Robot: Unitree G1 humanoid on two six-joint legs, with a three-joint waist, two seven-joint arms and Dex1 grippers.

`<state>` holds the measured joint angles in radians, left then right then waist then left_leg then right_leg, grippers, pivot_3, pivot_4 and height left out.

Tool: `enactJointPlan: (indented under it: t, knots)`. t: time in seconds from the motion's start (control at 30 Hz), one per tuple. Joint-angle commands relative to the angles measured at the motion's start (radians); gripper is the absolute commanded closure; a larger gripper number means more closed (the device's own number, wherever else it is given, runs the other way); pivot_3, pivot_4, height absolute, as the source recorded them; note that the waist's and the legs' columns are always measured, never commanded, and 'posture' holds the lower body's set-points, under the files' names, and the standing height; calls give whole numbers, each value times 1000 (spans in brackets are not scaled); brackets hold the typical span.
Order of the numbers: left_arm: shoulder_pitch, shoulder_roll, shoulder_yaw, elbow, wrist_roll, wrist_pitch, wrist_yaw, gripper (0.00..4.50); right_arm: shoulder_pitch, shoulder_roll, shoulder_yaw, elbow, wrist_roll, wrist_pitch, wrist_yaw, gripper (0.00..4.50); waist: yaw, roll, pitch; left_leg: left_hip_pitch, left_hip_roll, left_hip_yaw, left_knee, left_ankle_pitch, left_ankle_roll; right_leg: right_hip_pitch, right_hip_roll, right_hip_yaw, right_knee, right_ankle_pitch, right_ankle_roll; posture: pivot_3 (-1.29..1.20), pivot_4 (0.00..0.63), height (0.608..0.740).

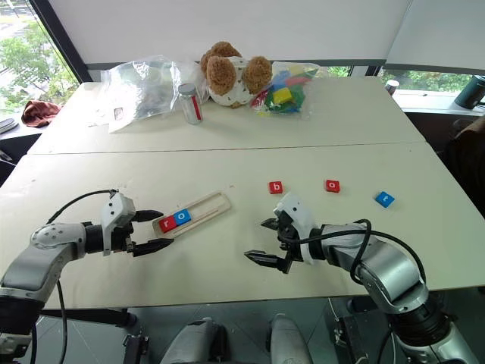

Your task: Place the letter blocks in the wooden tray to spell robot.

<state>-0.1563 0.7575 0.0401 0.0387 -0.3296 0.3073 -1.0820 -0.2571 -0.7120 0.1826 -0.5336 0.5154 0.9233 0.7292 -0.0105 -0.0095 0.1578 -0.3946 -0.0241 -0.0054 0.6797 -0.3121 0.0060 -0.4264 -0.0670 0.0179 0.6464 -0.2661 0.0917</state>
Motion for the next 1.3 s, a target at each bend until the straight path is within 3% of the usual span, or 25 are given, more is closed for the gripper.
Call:
enactJointPlan:
  t: [0.03,0.33,0.4,0.47,0.5,0.73,0.93,1.1,1.3]
  knots:
    - [-10,3,-7,18,19,-33,-7,0,-8,-27,-34,-6,-2,-22,19,36,0,0,0,0,0,0,0,0,0,0,0,0,0,0,0,0,150,740]
    - [-33,-15,-53,114,63,-74,-20,0,-3,-30,-38,-14,4,-18,13,36,3,0,0,2,0,0,0,0,0,2,0,0,0,0,0,0,150,740]
    - [-35,-21,-60,134,73,-92,-24,552,-1,-29,-39,-16,4,-18,9,0,3,0,-1,2,0,0,1,0,0,3,0,0,0,0,0,0,150,740]
    - [-36,-25,-65,146,82,-110,-25,1378,3,-31,-44,-16,3,-18,6,0,2,1,-1,2,0,0,1,0,0,3,0,0,1,0,0,0,150,740]
    - [-36,-26,-65,148,85,-117,-25,1418,5,-32,-46,-16,3,-19,5,0,2,2,-1,3,0,0,1,0,0,3,0,0,1,0,0,0,150,740]
    - [-66,-22,-65,70,56,-92,-58,1418,26,-45,-84,-6,2,-20,-5,0,5,2,-2,2,0,0,1,0,0,3,0,0,0,0,0,0,150,740]
    - [-168,-23,-152,18,60,-98,-169,1418,53,-82,-166,56,-16,-36,-8,0,16,2,-2,1,0,0,1,0,0,2,0,0,0,0,0,0,150,740]
    - [-333,-112,-264,198,131,-197,-237,1418,62,-100,-236,132,-66,-65,-58,0,22,2,-2,1,-1,0,2,0,0,2,0,0,0,0,0,0,150,740]
    - [-443,-210,-314,437,198,-336,-264,1418,57,-46,-259,157,-131,-113,-154,0,17,2,-2,1,0,1,2,0,1,1,4,0,1,0,0,0,150,740]
